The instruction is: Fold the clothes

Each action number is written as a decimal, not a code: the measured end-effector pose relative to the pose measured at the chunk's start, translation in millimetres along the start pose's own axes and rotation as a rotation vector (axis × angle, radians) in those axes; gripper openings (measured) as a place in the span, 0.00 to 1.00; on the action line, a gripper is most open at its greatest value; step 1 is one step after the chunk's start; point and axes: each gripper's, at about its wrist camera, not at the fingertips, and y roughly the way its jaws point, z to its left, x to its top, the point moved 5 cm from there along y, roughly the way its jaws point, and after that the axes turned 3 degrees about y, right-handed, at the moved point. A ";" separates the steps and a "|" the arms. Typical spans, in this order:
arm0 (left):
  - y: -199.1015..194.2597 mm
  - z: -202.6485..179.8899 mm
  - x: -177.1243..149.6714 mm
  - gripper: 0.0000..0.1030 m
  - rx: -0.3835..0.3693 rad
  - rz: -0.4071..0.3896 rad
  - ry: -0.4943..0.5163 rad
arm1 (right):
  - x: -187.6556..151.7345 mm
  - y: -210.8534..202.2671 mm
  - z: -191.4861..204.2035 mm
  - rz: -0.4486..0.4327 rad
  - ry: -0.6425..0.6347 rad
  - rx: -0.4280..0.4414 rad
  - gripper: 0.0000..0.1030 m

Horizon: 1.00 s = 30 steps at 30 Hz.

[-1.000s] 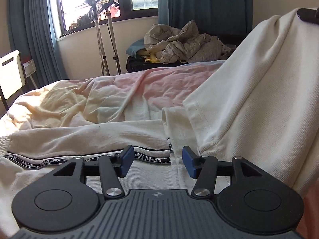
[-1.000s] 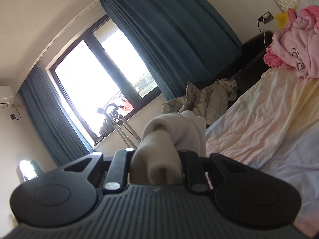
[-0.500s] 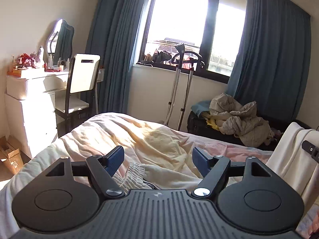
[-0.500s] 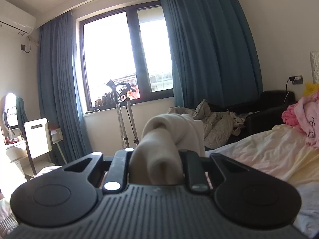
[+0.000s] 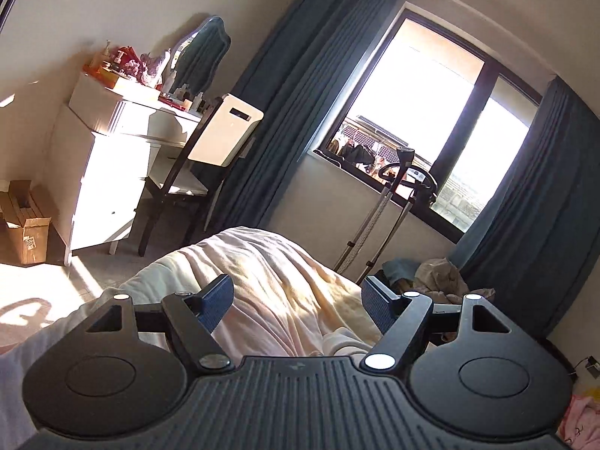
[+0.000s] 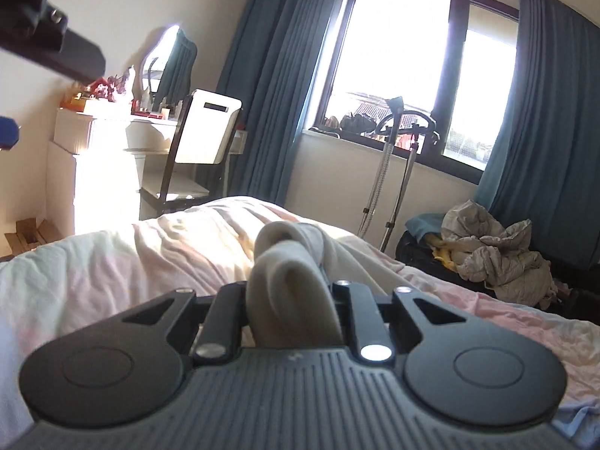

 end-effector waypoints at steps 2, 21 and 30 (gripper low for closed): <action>5.9 5.1 -2.9 0.75 0.001 0.026 0.008 | -15.4 8.4 18.1 0.004 -0.054 -0.002 0.19; 37.1 -39.9 -64.9 0.76 -0.198 0.235 0.328 | -28.6 -121.2 -130.5 0.036 0.027 0.233 0.53; 20.6 -62.8 -99.7 0.76 -0.162 0.274 0.601 | -116.3 -108.2 -167.8 0.273 0.133 0.198 0.43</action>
